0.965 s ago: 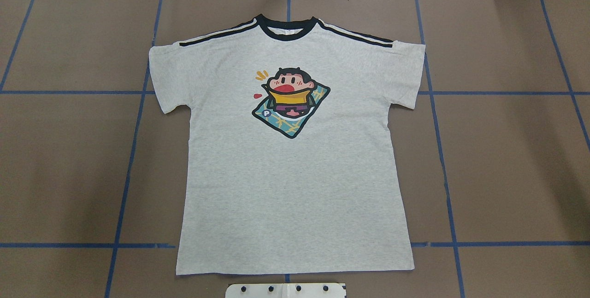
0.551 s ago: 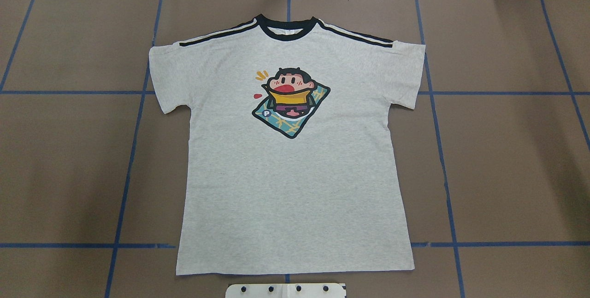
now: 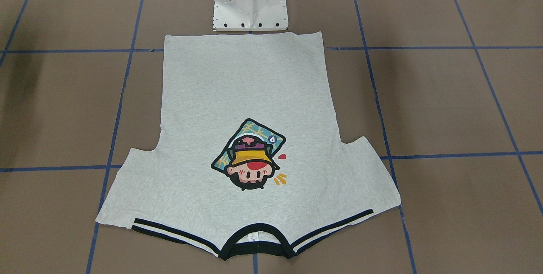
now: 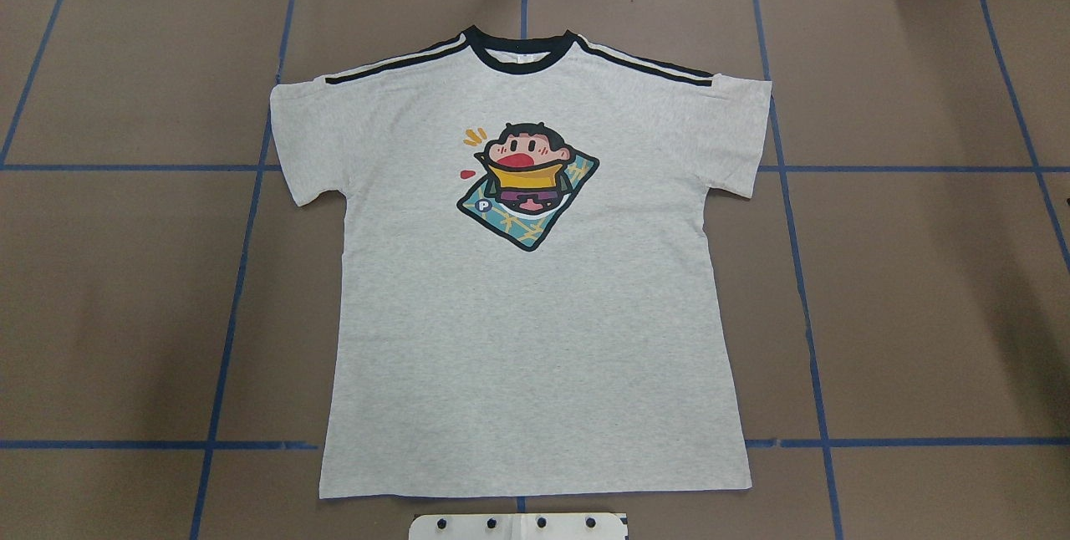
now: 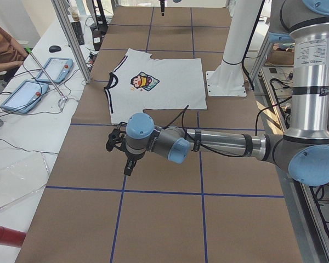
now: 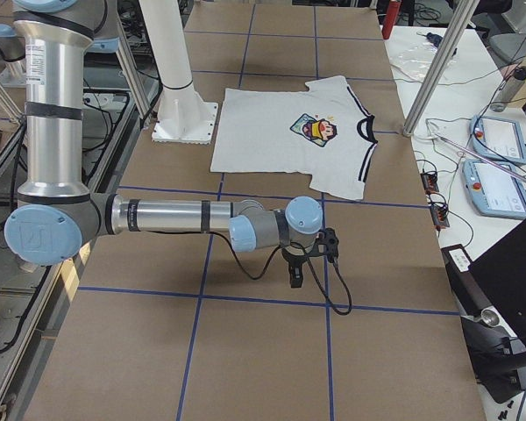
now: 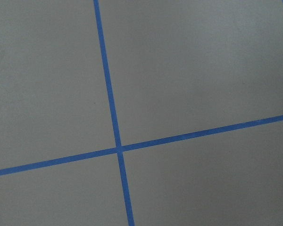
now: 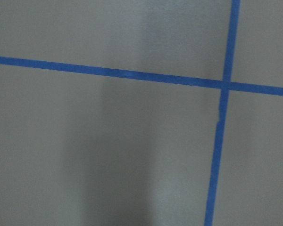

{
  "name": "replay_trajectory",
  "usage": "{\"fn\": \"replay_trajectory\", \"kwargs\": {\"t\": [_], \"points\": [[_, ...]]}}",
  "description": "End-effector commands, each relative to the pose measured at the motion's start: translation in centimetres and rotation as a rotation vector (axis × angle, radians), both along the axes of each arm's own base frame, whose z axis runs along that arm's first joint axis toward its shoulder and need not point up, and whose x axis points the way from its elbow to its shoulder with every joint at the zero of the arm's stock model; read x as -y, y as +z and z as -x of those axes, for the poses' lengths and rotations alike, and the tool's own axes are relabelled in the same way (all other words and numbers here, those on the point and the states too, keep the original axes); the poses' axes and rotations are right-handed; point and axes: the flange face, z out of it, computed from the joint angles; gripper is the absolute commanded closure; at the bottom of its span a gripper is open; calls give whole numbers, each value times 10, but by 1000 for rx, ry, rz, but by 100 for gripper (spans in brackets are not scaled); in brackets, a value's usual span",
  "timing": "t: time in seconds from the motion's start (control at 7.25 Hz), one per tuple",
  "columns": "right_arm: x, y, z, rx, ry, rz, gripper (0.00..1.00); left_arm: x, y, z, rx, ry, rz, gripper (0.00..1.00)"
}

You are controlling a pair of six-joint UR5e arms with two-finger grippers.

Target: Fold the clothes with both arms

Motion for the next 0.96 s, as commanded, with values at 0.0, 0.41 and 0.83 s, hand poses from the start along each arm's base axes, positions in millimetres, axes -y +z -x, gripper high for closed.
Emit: {"fn": "replay_trajectory", "kwargs": {"t": [0.0,0.41,0.83], "points": [[61,-43,59,4,-13,-16,1,1,-5,-2,-3,8,-32,1],[190,-119,128,23,22,-63,0,-1,-9,-11,-10,29,-75,1],[192,-118,212,119,340,-133,0,-1,-12,-10,-11,28,-89,1]]}}
